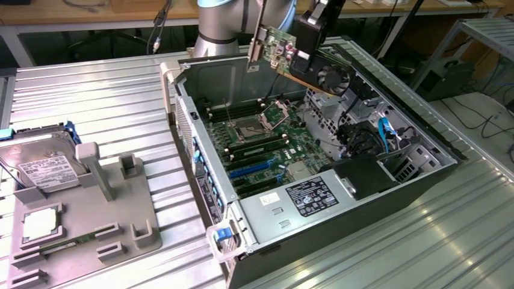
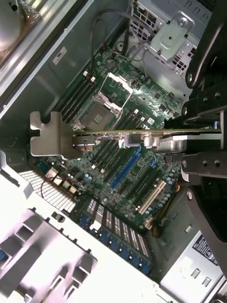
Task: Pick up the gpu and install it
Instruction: 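Insert the gpu into the slot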
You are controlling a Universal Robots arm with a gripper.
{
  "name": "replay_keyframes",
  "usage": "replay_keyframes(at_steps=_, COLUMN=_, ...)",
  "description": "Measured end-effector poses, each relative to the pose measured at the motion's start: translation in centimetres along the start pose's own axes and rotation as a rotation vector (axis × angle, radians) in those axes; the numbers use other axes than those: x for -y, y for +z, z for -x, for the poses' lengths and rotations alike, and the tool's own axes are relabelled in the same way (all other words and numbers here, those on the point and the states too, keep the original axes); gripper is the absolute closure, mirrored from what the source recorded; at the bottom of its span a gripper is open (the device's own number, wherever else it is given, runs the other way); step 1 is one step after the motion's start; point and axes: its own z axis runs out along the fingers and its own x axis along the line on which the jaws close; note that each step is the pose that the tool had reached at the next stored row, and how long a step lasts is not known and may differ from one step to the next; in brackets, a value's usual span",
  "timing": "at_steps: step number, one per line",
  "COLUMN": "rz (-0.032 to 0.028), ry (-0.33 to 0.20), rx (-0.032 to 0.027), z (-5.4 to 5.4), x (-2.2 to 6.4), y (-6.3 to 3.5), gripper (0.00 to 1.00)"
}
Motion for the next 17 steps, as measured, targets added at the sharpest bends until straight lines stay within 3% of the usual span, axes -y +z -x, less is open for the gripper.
replay_keyframes(at_steps=17, rz=-0.0006, ry=-0.249, rx=-0.0129, z=-0.04, x=0.05, y=0.06, gripper=0.7)
